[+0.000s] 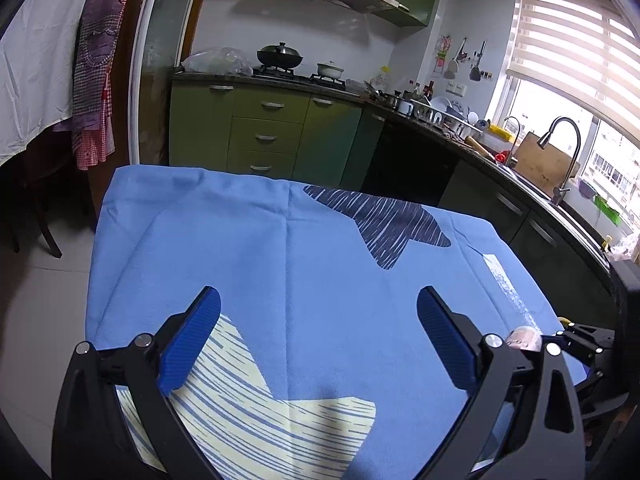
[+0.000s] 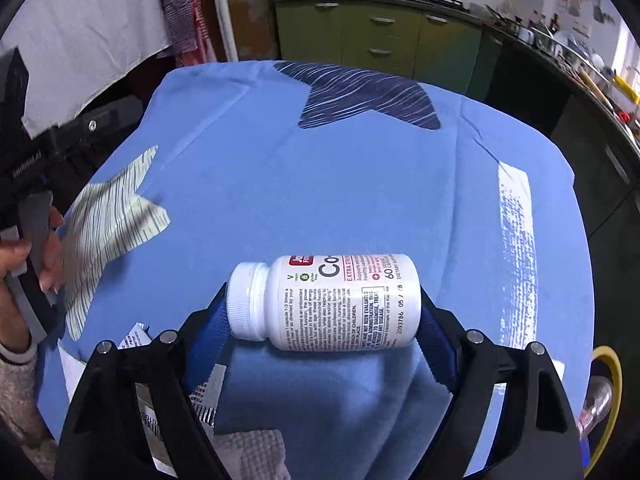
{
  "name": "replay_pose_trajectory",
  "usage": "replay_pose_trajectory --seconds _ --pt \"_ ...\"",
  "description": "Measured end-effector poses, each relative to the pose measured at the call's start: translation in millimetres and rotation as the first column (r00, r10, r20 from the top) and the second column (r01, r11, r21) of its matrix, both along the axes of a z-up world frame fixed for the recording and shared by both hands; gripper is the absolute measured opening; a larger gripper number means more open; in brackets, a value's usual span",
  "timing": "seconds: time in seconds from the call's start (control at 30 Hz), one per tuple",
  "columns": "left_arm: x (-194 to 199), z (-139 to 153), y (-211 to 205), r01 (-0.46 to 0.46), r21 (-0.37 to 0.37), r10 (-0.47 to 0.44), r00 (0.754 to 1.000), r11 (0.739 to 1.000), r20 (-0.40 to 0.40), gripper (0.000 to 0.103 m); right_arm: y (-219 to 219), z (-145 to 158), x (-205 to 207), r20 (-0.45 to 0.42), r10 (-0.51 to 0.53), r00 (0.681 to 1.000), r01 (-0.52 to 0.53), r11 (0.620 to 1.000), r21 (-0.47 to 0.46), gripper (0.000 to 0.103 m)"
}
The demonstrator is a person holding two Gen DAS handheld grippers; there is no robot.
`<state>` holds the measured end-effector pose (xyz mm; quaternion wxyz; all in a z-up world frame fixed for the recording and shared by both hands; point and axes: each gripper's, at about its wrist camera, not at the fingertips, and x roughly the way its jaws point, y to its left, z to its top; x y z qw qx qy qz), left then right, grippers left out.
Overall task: Collect trash
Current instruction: 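Grasp the white pill bottle with the right tool, then carry the pill bottle over the bin and open the right tool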
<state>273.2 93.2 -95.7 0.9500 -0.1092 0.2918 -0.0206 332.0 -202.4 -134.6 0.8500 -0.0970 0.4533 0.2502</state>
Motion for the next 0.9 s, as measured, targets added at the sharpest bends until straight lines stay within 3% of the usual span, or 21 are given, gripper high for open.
replay_pose_trajectory --seconds 0.27,0.4,0.57,0.67,0.9 --pt "1.7 -2.3 -5.6 0.014 0.016 -0.014 1.000 1.000 -0.012 0.094 -60.6 56.8 -33.7 0.088 -0.084 0.993 0.075 0.993 0.095 0.083" --pt "2.1 -3.8 -9.6 0.023 0.027 -0.023 1.000 0.999 -0.018 0.094 -141.3 74.7 -46.6 0.123 -0.244 0.962 0.236 0.969 0.079 0.083" --pt "2.9 -6.8 -13.2 0.031 0.040 -0.030 0.999 0.999 -0.030 0.094 -244.2 56.1 -51.0 0.078 -0.448 0.891 0.450 0.893 0.001 0.083" --pt "4.6 -9.3 -15.1 0.036 0.046 -0.034 0.999 0.998 -0.041 0.094 -281.5 34.0 -53.8 0.037 -0.509 0.860 0.510 0.859 -0.045 0.083" --pt "6.3 -14.4 -21.2 0.049 0.075 -0.045 0.997 0.996 -0.062 0.094 -314.6 2.8 -64.0 0.031 -0.541 0.840 0.540 0.831 -0.132 0.083"
